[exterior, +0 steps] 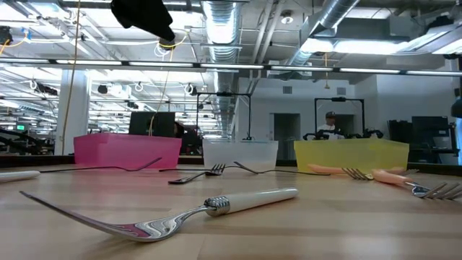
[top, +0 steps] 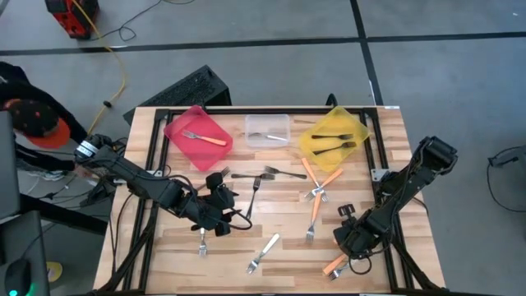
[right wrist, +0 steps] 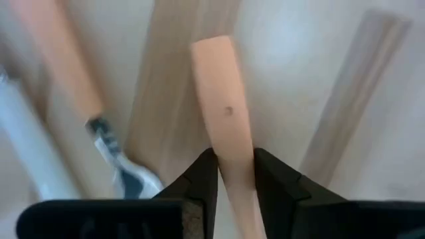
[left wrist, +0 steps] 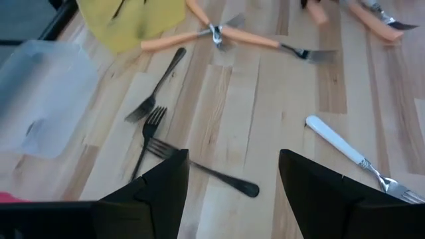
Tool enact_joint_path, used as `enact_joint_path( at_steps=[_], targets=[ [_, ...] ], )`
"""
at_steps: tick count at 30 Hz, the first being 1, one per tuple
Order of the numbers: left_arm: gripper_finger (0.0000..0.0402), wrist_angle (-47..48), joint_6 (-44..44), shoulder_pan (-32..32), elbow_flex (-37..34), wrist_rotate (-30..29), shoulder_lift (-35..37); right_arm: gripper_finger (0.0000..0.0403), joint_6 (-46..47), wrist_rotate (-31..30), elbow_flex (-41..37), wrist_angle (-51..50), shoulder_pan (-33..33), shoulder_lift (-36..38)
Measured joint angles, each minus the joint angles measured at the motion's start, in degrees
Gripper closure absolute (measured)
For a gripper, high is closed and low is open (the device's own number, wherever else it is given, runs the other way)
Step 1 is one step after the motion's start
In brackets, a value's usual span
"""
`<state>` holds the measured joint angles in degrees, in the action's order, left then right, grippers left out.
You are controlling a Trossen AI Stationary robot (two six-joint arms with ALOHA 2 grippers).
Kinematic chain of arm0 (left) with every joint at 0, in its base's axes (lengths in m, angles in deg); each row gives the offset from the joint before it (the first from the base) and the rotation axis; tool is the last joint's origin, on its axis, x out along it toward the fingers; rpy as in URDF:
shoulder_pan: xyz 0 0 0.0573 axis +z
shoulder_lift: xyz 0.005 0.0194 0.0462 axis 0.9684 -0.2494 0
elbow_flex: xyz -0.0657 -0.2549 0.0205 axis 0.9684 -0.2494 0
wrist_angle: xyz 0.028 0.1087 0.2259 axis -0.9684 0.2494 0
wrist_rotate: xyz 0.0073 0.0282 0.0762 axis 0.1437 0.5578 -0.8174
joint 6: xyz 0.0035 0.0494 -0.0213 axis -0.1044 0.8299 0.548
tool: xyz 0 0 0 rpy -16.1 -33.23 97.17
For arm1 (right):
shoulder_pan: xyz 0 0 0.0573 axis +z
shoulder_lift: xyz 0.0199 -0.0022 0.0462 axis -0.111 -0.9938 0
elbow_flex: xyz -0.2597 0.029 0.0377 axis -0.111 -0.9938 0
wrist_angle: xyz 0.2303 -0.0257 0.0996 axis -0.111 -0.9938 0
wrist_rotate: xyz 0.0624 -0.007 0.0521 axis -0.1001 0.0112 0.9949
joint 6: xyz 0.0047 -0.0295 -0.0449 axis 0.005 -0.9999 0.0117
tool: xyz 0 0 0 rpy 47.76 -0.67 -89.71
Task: Sort silverware by color (type)
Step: Put the orange fork into the red bin
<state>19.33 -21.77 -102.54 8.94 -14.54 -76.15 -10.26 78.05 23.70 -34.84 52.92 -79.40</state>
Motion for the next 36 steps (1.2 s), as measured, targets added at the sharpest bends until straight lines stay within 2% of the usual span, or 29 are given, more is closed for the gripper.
enact_joint_path(
  at_steps=[2, 9, 17, 23, 26, 36],
  targets=[
    [0.0182, -1.59, 1.57, 0.0, 0.0, -0.31, 0.0, 0.0314, -0.26, -2.35, 0.56, -0.13, -0.88, 0.72],
    [0.0182, -4.49, 6.12, 0.0, 0.0, -1.11, 0.0, 0.0314, -1.7, -10.09, 1.17, 0.23, -5.7, 6.07],
    [0.0182, -10.22, 12.53, 0.0, -0.02, -1.87, 0.0, 0.0314, -11.14, -17.48, 1.2, 7.88, -12.32, 15.18],
    [0.0182, -14.5, 17.3, 0.0, -0.27, -1.85, 0.0, 0.0314, -23.45, -17.56, 1.3, 21.45, -18.38, 19.02],
    [0.0182, -19.79, 19.65, 0.54, -2.96, -0.88, 0.43, 0.0314, -29.34, -16.99, 1.3, 27.6, -21.35, 19.5],
    [0.0182, -37.3, 19.28, 4.84, -15.87, 4.98, 8.15, 0.0314, -38.28, -6.76, 1.34, 42.84, -28.69, 17.43]
  ],
)
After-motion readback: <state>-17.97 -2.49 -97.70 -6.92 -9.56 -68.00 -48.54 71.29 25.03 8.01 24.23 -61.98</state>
